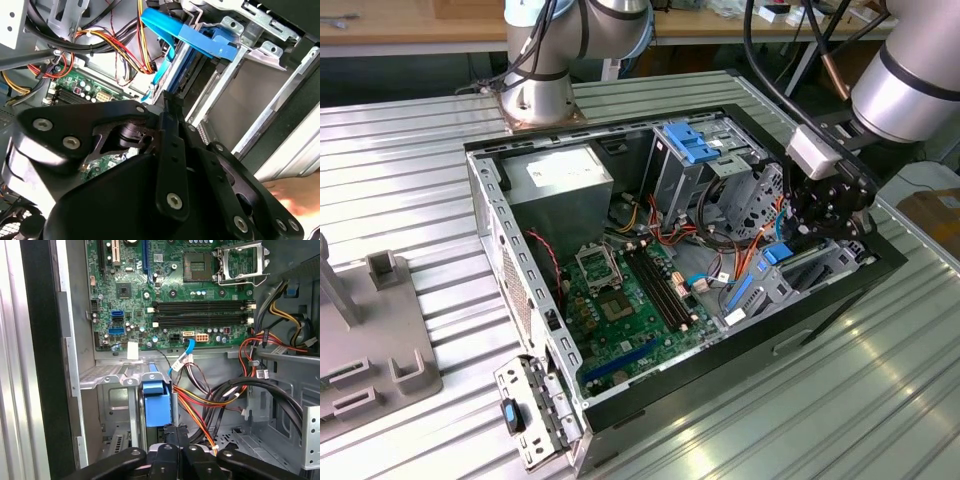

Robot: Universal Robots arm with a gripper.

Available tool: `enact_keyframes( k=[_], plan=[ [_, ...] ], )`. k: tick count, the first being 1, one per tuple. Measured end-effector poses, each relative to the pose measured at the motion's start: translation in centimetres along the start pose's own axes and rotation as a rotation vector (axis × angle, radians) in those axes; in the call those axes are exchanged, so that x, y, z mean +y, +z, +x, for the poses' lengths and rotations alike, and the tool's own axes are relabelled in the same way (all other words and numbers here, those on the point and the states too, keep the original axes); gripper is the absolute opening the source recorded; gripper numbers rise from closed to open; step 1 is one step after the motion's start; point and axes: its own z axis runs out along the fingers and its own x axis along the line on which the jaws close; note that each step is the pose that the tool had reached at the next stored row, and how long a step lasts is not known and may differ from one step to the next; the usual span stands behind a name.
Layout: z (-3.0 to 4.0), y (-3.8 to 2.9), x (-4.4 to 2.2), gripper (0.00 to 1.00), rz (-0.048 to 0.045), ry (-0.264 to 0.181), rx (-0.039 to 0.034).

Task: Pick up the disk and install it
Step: 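Insert the disk into the insertion slot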

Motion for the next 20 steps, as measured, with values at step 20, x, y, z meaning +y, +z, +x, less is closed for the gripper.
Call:
enact_keyframes(
  k=[20],
  plan=[
    [1.00,1.45,-0.86,0.11,0.0027,0.035,0.0072]
  ],
)
